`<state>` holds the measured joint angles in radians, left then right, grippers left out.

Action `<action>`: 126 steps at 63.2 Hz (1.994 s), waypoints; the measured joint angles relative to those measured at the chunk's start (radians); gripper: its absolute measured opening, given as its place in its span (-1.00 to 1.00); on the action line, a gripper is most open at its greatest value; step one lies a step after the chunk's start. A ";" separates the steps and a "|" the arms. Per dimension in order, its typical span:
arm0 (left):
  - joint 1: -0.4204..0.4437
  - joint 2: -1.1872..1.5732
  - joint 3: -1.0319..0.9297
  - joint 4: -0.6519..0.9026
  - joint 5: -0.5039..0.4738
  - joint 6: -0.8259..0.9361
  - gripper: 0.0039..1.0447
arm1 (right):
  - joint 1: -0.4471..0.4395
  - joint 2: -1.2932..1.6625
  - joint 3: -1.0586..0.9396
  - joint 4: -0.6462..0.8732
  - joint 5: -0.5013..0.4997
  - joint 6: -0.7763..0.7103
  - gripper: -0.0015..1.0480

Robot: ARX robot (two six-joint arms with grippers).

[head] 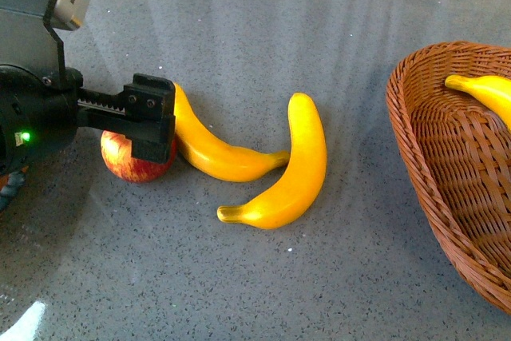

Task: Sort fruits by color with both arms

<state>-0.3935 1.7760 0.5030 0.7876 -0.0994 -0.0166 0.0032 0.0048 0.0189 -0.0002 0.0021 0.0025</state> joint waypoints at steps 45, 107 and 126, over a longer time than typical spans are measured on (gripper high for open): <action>0.020 0.134 0.035 0.007 0.034 0.056 0.83 | 0.000 0.000 0.000 0.000 0.000 0.000 0.82; 0.052 -0.172 -0.058 -0.048 -0.087 -0.051 0.34 | 0.000 0.000 0.000 0.000 0.000 0.000 0.82; 0.282 -0.367 -0.177 -0.119 -0.166 -0.056 0.29 | 0.000 0.000 0.000 0.000 0.000 0.000 0.82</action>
<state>-0.1116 1.4086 0.3256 0.6685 -0.2653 -0.0723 0.0032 0.0048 0.0185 -0.0002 0.0021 0.0025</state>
